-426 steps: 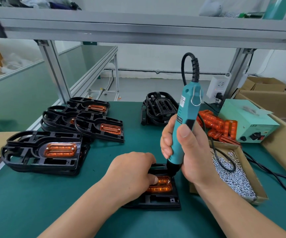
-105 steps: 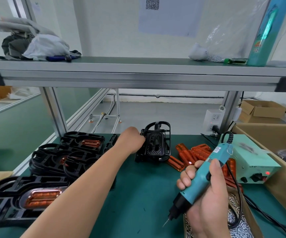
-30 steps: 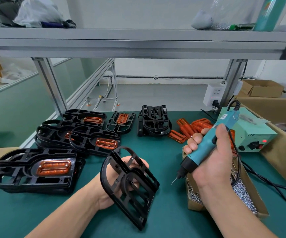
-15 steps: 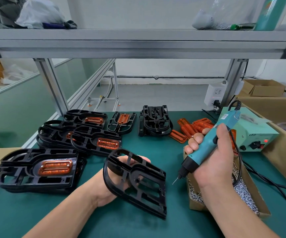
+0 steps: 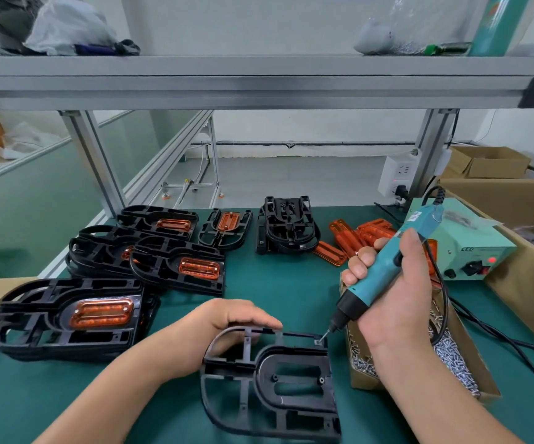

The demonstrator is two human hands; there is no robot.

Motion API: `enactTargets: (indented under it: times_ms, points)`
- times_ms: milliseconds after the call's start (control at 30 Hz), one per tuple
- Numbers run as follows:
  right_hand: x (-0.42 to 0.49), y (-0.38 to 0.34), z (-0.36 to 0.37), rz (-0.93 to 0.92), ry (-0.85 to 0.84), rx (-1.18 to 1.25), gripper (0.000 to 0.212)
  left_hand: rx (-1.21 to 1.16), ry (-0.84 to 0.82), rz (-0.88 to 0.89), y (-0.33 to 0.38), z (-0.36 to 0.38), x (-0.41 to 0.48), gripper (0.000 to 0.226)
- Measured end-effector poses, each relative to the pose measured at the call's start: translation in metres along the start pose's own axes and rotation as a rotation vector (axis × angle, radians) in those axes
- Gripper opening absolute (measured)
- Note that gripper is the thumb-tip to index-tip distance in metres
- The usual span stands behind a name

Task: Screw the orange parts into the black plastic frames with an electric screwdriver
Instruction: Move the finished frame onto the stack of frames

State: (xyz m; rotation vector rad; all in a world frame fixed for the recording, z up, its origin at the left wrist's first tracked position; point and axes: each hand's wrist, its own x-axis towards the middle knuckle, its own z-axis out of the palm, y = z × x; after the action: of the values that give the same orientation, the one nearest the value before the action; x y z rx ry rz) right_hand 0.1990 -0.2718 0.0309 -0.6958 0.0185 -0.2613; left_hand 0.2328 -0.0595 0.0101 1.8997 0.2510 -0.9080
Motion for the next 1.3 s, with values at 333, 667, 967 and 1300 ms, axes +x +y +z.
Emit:
enactTargets:
  times_ms: [333, 667, 967, 1300]
  points:
    - [-0.001, 0.0, 0.0, 0.009, 0.001, 0.015, 0.038, 0.304, 0.257, 0.268, -0.025, -0.024, -0.013, 0.041]
    - [-0.002, 0.001, 0.001, 0.007, -0.004, 0.013, 0.037, 0.602, 0.339, 0.64, -0.053, -0.039, -0.045, 0.017]
    - [0.002, -0.003, 0.0, -0.009, 0.022, 0.05, 0.038, 0.875, 0.397, 0.679, -0.043, -0.018, -0.062, 0.044]
    - [0.016, -0.016, -0.006, -0.064, 0.079, 0.09, 0.039, 0.814, 0.519, 0.731, -0.031, -0.015, -0.064, 0.027]
